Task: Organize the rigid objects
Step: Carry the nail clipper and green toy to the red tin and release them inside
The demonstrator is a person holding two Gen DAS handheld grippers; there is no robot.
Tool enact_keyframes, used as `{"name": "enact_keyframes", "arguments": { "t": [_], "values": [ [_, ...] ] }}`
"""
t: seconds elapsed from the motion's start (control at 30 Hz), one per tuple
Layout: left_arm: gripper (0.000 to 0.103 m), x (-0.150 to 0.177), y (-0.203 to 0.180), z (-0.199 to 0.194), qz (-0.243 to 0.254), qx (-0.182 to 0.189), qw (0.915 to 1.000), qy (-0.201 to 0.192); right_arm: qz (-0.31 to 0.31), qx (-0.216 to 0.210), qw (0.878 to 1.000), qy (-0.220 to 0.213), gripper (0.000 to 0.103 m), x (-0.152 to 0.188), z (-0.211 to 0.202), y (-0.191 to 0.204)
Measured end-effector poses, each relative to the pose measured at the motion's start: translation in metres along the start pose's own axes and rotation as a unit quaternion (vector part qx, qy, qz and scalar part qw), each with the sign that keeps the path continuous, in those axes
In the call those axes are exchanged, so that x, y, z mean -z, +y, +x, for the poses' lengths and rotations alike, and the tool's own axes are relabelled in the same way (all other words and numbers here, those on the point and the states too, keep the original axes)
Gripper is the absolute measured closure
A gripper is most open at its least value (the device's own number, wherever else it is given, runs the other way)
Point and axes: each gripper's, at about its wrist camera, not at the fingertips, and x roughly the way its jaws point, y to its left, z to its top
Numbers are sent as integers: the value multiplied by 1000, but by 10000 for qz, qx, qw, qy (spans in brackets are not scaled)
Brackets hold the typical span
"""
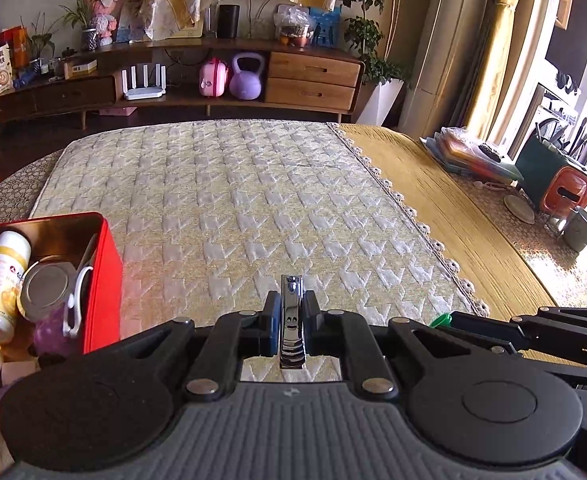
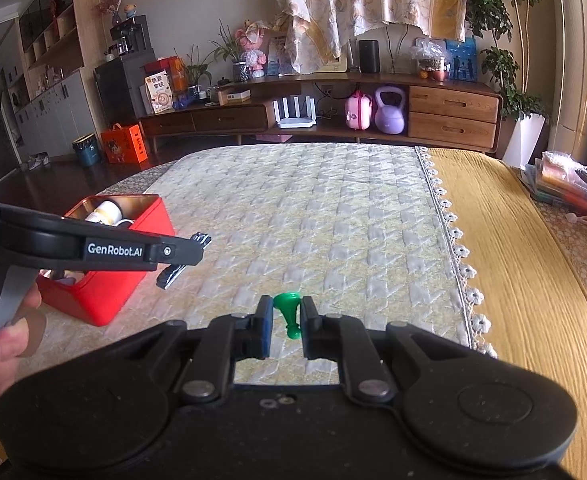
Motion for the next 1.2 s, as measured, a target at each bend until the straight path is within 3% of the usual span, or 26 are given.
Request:
{"name": "enact_keyframes", "arguments": {
  "t": [0.33, 0.67, 0.93, 1.2],
  "values": [
    [92, 11, 42, -73, -338, -188, 9983, -447, -84, -352, 9992, -172, 91, -15, -24, 55],
    [92, 17, 106, -123, -575, -643, 9940, -674, -471, -705, 9962, -216, 91, -31, -14, 126],
    [92, 27, 166, -134, -793, -1055, 9895, -588, -581, -960, 9936, -99, 91, -34, 12, 169],
    [92, 27, 212, -112, -1081, -1350, 9841, -409, -788, -965, 9922, 66, 91, -40, 49, 199]
  ]
}}
